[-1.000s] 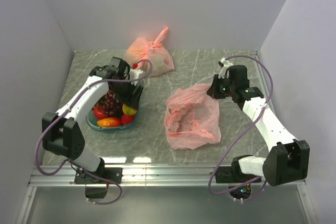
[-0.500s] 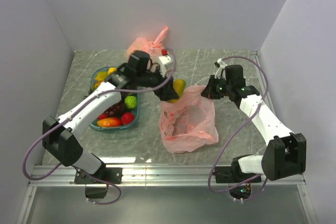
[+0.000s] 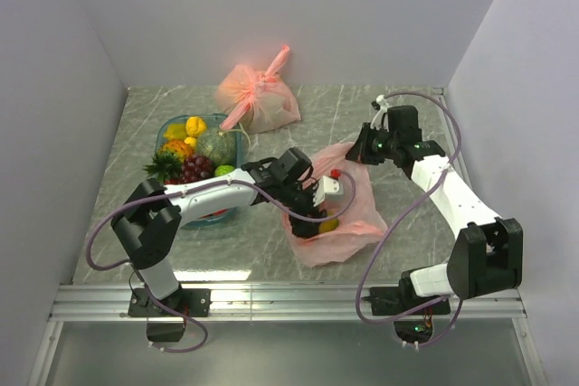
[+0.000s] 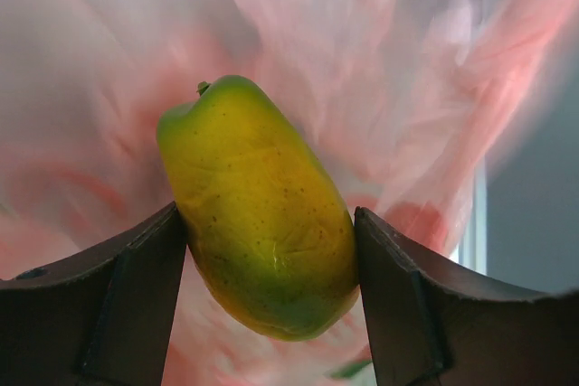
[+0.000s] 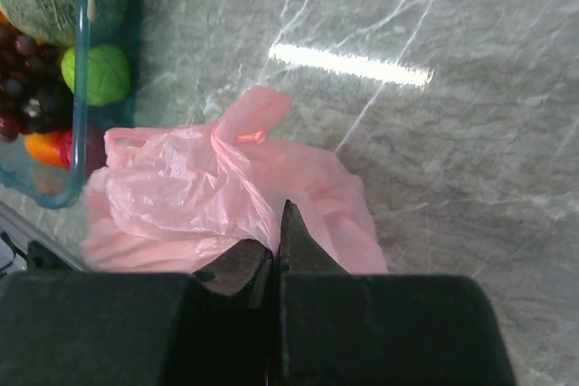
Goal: Place the fake fruits into the plastic bag and tie a complex knot
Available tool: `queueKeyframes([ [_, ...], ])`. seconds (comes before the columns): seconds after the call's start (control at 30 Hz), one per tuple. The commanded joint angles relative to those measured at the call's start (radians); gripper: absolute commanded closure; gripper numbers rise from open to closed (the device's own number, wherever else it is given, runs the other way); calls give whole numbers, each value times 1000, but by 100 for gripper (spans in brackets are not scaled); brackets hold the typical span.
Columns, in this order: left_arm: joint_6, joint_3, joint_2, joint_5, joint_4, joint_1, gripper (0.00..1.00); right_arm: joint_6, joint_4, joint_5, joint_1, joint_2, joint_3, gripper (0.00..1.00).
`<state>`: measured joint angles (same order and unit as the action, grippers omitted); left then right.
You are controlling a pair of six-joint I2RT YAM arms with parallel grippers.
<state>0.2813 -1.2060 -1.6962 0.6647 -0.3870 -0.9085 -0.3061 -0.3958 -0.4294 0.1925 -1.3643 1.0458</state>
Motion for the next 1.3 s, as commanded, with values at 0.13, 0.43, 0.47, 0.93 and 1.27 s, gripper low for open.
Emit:
queueKeyframes([
  [0.13, 168, -1, 27, -88, -110, 10, 49, -24, 75, -25, -31, 20, 7, 100],
  [0.43, -16, -122, 115, -120, -52, 112, 10, 59, 57, -66, -8, 93, -92, 100],
  [0.47, -51, -136, 128, -100, -58, 141, 1, 65, 51, -65, -7, 106, -104, 100],
  [0.93, -142, -308, 332, -244, -404, 566, 1, 110, 51, -8, 33, 160, -128, 100],
  [1.27, 1, -254, 369, -585, -581, 905, 1, 114, 49, -11, 39, 151, -138, 100],
])
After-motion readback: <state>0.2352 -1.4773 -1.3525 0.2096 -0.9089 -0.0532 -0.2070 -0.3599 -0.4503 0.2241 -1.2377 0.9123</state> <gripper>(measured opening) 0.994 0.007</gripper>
